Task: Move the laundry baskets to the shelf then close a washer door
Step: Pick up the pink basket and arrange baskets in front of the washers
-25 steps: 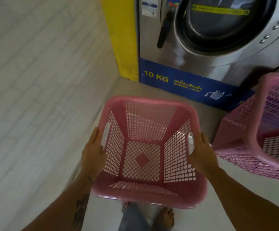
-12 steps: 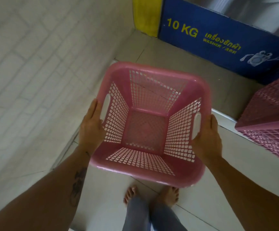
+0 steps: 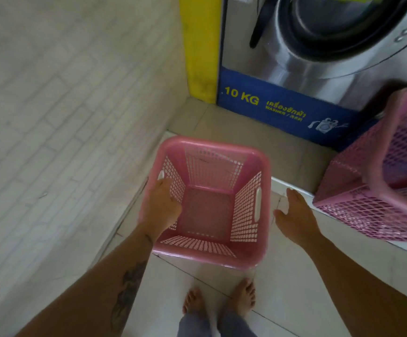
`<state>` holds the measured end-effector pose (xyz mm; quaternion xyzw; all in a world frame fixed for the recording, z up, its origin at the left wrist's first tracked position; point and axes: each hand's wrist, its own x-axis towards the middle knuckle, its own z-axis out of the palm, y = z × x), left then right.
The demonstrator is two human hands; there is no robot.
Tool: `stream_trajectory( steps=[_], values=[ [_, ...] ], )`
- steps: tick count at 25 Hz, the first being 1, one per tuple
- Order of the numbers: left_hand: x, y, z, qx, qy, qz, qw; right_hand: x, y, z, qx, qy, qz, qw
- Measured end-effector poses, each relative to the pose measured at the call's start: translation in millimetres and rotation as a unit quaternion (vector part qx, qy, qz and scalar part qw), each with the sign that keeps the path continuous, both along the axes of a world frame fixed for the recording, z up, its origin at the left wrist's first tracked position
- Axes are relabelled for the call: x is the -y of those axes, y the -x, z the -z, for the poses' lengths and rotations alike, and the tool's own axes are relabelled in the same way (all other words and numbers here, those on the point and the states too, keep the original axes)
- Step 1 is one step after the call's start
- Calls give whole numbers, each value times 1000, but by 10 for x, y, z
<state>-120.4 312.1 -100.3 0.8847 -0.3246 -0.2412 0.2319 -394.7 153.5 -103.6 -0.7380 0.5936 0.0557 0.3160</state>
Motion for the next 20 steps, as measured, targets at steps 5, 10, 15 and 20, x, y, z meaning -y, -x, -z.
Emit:
stream_trajectory(
  steps=[5, 10, 15, 20],
  values=[
    [529, 827, -1307, -26, 53, 87, 994, 141, 814, -1386, 51, 22, 49, 997],
    [1343, 1787, -2149, -18, 116, 156, 981, 628, 1987, -2257, 78, 94, 80, 989],
    [2157, 2899, -2397, -19, 123, 208, 970, 1325, 3252, -2469, 61, 99, 111, 987],
    [2843, 3851, -2315, 2, 88, 234, 968, 1886, 4223, -2482, 38, 98, 82, 991]
  ],
)
